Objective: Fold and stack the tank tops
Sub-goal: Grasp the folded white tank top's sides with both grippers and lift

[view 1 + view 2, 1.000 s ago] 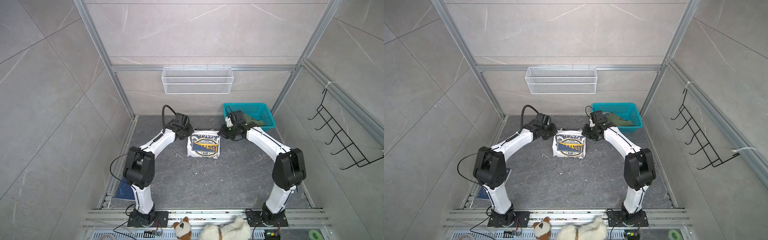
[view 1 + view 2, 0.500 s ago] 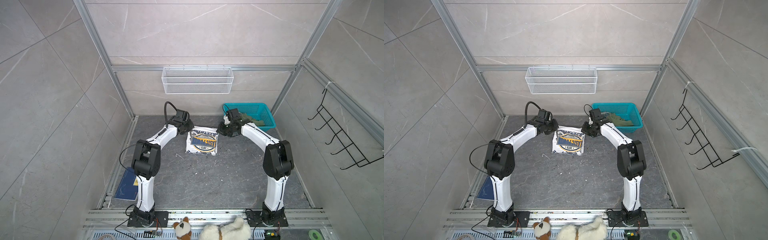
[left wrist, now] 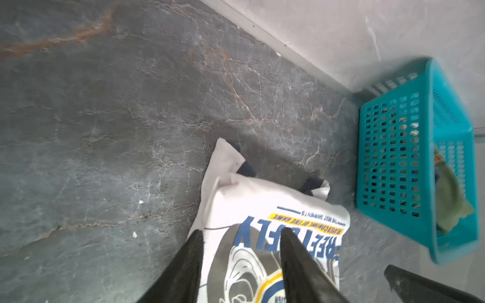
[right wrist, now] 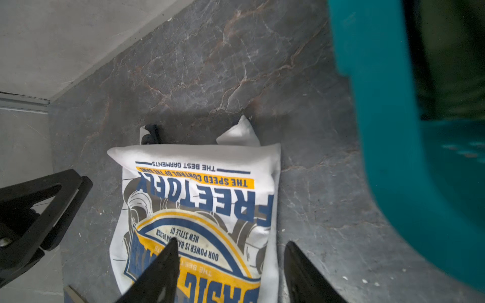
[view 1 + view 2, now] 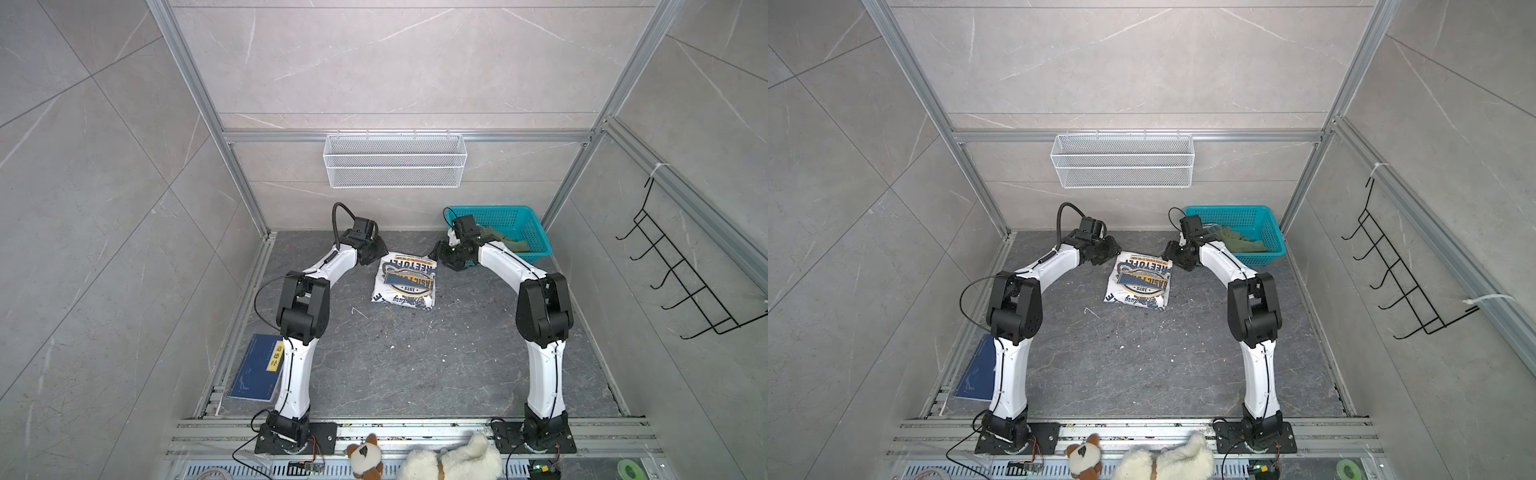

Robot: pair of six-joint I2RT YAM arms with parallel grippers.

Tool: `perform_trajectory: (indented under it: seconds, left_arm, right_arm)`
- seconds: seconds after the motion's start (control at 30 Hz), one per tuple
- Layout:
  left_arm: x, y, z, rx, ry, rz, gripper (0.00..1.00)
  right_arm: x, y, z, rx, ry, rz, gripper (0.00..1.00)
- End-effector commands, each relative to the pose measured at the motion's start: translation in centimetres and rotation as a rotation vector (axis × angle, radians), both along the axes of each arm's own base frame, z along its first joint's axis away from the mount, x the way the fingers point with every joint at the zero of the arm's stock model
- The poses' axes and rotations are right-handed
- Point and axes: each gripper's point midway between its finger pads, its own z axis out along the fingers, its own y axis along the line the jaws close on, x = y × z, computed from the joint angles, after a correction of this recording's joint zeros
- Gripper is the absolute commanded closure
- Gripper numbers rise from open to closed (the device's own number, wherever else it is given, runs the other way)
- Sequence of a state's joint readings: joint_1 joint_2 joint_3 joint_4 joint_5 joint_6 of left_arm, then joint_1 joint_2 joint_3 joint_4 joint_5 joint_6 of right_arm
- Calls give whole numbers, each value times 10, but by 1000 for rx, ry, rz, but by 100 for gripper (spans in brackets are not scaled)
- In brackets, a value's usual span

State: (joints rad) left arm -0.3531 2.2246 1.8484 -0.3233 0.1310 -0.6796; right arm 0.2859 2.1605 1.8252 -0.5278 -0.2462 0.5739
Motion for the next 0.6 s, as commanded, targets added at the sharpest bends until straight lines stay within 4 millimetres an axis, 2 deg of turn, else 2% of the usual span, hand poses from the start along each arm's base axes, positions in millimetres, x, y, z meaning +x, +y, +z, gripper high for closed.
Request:
perform_trajectory:
  seconds: [0.0, 0.07, 0.17, 0.33, 0.57]
  left_arm:
    - [2, 9, 47, 37, -87, -4, 39]
    - [-9, 19, 59, 81, -94, -2, 36]
    - [-34, 24, 55, 95, -79, -43, 35]
    - [-67, 23, 14, 106, 29, -129, 34]
    - [-87, 11, -29, 13, 103, -167, 31]
  right_arm:
    - [6, -7, 31, -42, -71, 17, 29]
    - [-4, -10, 41, -56, -91, 32, 29]
    - [-22, -9, 38, -46, -87, 56, 29]
    - [-57, -1, 3, -43, -16, 80, 28]
    - [-82, 20, -42, 12, 70, 101, 22]
